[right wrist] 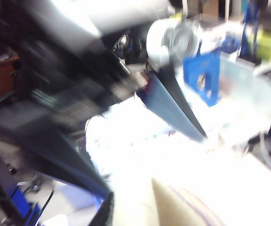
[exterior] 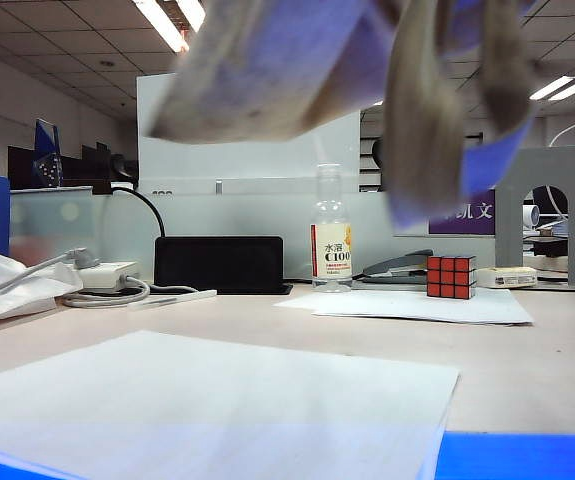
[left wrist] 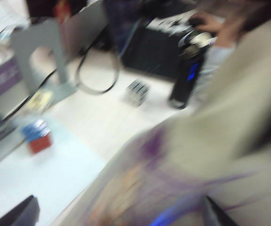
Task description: Take the glasses case out of the canvas bag and put it on the table.
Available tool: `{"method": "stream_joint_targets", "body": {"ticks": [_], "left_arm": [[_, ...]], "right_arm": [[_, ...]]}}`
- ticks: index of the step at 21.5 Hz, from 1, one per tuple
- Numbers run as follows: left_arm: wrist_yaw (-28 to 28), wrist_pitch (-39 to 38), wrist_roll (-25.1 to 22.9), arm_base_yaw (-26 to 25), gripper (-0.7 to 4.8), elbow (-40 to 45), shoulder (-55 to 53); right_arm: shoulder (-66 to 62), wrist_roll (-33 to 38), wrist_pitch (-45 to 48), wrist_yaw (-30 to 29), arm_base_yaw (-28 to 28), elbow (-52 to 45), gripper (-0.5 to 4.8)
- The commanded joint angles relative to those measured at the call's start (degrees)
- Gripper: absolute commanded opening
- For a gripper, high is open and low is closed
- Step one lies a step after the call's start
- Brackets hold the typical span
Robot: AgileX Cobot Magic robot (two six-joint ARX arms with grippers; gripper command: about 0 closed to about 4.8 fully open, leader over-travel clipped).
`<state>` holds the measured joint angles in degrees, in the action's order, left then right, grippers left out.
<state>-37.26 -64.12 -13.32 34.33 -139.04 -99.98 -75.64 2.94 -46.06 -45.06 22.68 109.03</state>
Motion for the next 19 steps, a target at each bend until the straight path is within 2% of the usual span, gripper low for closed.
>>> {"method": "stream_joint_targets", "body": {"ticks": [1, 6, 10, 13, 16, 19], "left_arm": [[-4.0, 2.6, 0.1, 0.0, 4.79, -0.2, 0.2], [-8.1, 1.4, 0.3, 0.1, 4.79, 0.0, -0.6], [-16.1, 0.0, 3.3, 0.1, 4.79, 0.1, -0.7], [-17.6, -1.2, 3.9, 0.3, 4.79, 0.4, -0.7], [-21.1, -3.0, 3.9, 2.6, 4.79, 1.0, -0.7], [-21.0, -2.4, 3.0, 5.7, 4.79, 1.0, -0.7]], "right_arm": [[0.7, -0.4, 3.2, -5.9, 0.7, -0.9, -0.07], [0.7, -0.3, 4.4, -8.0, 1.8, -1.0, -0.07], [0.7, 0.3, 6.4, -8.2, 1.8, -1.0, -0.07], [0.7, 0.5, 7.5, -9.9, 1.8, -1.0, -0.07], [0.6, 0.5, 7.2, -9.9, 1.8, -1.0, -0.07], [0.6, 0.5, 7.3, -10.0, 1.8, -1.0, -0.07]]}}
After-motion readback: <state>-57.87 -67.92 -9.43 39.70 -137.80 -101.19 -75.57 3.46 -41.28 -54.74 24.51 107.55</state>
